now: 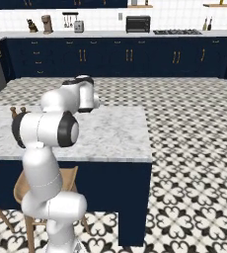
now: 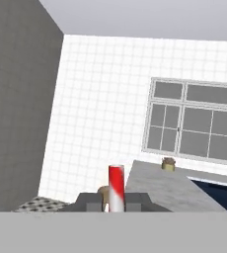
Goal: Take a straw from the drawer in front and place it inside the glass cup on the dining counter.
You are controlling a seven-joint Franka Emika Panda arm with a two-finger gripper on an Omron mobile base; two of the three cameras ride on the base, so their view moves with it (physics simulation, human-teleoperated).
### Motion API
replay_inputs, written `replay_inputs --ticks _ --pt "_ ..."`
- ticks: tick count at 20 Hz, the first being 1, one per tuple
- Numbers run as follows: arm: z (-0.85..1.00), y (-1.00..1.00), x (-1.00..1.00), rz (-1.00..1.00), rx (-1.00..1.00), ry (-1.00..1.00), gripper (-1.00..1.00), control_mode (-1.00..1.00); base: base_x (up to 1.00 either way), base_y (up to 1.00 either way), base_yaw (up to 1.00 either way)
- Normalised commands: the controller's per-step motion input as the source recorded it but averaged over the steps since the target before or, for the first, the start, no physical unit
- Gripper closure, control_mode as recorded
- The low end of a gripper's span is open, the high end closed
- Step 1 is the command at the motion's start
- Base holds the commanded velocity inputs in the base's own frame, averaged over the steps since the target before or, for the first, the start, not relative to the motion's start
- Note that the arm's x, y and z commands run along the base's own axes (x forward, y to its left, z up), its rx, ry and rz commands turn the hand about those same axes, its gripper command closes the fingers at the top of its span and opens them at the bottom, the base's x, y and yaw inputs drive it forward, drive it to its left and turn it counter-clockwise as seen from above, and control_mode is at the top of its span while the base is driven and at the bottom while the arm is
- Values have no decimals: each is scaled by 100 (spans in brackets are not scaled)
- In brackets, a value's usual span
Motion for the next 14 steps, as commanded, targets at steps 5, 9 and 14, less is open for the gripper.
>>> replay_inputs --ticks 5,9,14 --pt "-2 0 0 7 0 -8 100 -100 0 0 0" --pt "-8 -10 0 3 0 0 100 -100 0 0 0" --pt "-14 -14 0 0 0 2 100 -100 0 0 0"
